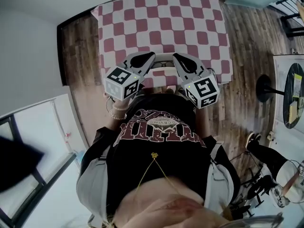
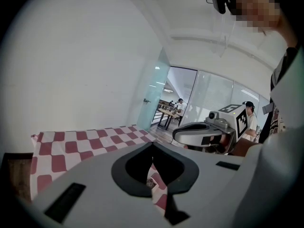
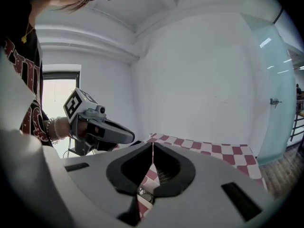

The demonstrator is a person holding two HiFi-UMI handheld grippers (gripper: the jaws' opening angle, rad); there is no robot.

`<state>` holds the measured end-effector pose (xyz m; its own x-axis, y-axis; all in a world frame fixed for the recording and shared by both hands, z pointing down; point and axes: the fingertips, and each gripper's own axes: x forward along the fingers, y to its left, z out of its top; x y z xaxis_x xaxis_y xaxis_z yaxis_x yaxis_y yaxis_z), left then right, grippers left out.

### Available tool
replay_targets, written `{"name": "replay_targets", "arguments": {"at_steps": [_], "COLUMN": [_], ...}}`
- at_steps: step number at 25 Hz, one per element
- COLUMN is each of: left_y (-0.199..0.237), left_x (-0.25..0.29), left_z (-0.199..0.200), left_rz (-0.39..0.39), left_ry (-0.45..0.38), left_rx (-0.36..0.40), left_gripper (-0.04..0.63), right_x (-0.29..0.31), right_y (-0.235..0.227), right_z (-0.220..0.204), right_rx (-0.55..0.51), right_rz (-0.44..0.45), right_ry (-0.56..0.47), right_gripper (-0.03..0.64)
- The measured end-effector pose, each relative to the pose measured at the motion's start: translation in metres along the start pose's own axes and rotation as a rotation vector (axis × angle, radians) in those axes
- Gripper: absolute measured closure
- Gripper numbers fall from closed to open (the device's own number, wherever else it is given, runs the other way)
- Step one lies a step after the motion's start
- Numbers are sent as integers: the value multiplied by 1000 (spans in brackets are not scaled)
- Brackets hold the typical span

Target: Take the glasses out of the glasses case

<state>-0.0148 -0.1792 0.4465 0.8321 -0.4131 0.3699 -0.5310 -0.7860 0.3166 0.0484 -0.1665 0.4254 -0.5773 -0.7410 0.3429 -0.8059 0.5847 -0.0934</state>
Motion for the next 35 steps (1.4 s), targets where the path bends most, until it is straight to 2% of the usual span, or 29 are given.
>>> {"name": "replay_targets", "arguments": {"at_steps": [19,35], "left_y": [11,17], "left_x": [-23,-33], "left_z": [-11,-27], "left_rz": [-3,35], "left_ry": [-1,-6], "left_rx": [-30,-103], "left_gripper": [588,588], "right_x": [24,59], "right_y": [9,-3], "right_z": [-17,-74], "right_rx": [-22,24], "right_rz": [4,72], "right_ry": [75,198], "right_gripper": [594,594]}}
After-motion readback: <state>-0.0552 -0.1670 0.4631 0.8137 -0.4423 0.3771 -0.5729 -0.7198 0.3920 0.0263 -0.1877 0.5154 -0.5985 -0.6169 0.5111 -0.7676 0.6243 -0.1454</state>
